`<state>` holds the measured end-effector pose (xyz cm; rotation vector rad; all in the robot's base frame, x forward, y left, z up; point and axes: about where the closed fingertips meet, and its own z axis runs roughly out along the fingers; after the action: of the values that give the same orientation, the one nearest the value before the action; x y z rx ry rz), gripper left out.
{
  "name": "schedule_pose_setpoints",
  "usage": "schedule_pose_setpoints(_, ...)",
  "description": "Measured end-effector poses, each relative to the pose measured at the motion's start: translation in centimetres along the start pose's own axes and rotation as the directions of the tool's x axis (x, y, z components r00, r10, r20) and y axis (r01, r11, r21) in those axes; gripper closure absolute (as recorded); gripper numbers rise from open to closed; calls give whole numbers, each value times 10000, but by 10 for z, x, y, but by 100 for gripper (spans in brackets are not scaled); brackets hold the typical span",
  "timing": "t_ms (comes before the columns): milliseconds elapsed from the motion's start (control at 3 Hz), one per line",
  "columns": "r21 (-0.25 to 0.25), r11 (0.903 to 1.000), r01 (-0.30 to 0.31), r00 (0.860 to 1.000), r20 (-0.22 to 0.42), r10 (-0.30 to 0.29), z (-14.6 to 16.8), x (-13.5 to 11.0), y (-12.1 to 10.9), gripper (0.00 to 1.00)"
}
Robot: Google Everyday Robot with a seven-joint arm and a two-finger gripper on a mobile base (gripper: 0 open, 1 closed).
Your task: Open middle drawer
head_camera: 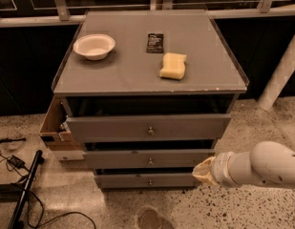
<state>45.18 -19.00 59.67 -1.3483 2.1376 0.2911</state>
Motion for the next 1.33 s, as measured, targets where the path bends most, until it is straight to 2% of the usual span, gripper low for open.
schedule_pose_setpoints(333,-57,10000,65,9989,455,-63,30,5,7,100)
schedule_pose_setpoints(667,-205,9997,163,9976,682,-148,77,9,16,74)
schedule_pose_setpoints(1000,-300,9988,384,9970,682,-363,105,9,18,52)
schedule_pose_setpoints(1333,-226,9963,824,9960,370,-815,126,14,11,27)
